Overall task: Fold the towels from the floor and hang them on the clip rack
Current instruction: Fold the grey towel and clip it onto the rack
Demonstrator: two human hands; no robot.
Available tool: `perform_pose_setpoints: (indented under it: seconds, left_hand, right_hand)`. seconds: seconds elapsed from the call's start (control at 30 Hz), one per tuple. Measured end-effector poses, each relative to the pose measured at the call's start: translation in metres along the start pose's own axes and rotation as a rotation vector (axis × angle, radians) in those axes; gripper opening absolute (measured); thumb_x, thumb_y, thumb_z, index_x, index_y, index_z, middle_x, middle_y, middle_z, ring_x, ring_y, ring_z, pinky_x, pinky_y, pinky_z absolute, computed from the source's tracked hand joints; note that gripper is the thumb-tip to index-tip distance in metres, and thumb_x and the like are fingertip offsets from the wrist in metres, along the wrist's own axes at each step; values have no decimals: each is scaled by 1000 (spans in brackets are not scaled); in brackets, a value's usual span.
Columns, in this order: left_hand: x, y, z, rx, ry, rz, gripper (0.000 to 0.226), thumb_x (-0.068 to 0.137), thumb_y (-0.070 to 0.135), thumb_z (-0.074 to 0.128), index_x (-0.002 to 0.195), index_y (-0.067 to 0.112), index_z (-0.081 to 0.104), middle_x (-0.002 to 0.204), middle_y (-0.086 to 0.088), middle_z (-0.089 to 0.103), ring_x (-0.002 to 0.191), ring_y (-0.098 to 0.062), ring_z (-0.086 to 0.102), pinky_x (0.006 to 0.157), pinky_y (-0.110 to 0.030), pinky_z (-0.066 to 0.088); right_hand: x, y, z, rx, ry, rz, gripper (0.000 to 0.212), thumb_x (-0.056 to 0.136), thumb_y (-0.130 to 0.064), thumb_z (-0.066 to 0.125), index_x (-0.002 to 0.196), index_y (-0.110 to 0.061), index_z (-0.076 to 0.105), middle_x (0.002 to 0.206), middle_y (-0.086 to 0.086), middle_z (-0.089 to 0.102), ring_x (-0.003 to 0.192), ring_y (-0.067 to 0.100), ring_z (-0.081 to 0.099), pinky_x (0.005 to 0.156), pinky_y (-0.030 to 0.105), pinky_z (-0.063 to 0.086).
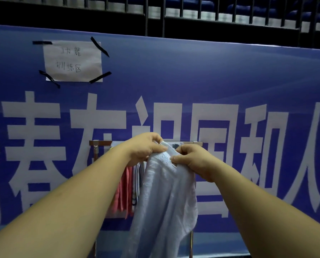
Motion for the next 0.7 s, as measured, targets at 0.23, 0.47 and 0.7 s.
perform_pose_setpoints:
  seconds: [0.23,0.47,0.7]
  left_hand:
    - [-5,-6,-28,13,139,81,10,99,19,75,104,15,67,105,-18,73,86,-28,71,78,-41,58]
    - [-10,-21,-44,30,189,66,10,101,18,73,107,14,66,103,-18,77,85,-28,74,80,-42,62]
    - [-7,-28,-52,-5,387,140,9,101,20,72,106,16,66,107,-24,77,87,-31,74,91,-57,61]
  right_hand:
    - [8,17,19,-57,-93,99,18,94,-22,78,110,-14,79,100,3,83,93,23,80,93,44,63]
    - [11,43,21,-132,-143,185,22,98,-36,74,103,-16,81,99,4,82,98,27,78,98,46,61]
    - [5,70,7,-266,-95,260,20,96,-41,74,105,-24,79,100,0,81,97,23,76,99,48,58]
Point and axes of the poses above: each hand's wrist, its own x-axis towards the middle knuckle, its own z-axis out of the palm, y = z × x, the point moved 2 cm from there along x, towards the middle knuckle
